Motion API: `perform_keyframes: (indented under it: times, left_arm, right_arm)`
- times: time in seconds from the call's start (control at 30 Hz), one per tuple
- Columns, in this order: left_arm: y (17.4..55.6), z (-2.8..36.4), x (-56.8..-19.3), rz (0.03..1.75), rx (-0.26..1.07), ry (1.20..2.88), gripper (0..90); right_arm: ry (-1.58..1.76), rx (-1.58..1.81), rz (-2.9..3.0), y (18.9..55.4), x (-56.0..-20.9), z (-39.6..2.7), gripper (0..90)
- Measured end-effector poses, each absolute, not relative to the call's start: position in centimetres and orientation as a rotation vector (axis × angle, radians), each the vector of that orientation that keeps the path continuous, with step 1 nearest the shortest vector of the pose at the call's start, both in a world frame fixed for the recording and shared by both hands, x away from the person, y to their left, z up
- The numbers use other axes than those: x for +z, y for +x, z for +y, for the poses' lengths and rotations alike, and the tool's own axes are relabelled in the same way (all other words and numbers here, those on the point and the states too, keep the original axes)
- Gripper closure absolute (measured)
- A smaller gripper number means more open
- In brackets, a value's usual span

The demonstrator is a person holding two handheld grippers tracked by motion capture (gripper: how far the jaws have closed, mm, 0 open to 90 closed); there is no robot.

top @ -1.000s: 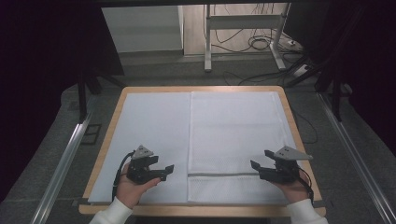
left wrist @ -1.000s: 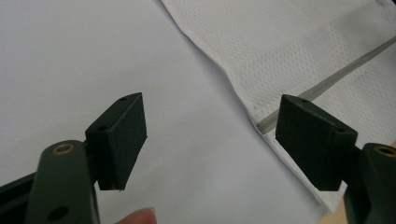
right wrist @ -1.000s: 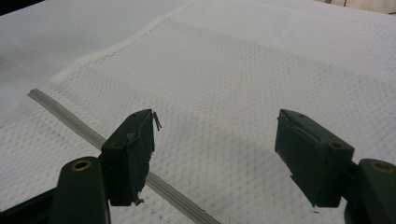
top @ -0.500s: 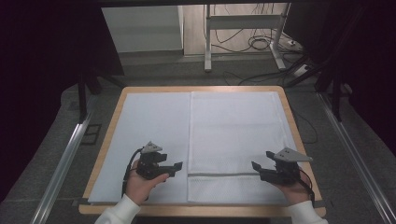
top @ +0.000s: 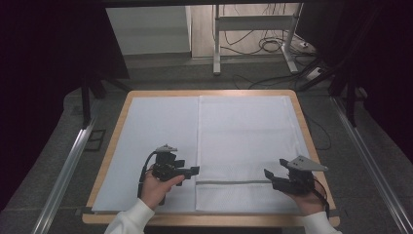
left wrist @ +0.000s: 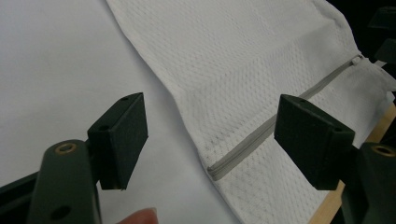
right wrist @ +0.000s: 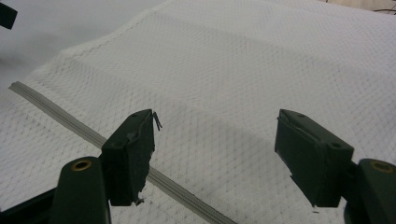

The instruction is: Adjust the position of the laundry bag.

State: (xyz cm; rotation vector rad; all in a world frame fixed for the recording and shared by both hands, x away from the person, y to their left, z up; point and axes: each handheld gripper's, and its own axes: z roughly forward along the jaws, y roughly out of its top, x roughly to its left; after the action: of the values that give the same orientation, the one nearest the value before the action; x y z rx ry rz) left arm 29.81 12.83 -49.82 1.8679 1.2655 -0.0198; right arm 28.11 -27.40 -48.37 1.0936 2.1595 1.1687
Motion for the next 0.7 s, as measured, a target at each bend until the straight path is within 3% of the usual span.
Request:
perform_keyframes:
  times: [0.7]
  left_arm:
    - [31.0,11.0,-52.0,1.297,-0.029,1.944,37.1]
  right_arm:
    - [1.099,1.144,2.159,28.1,-48.5,-27.5,28.0]
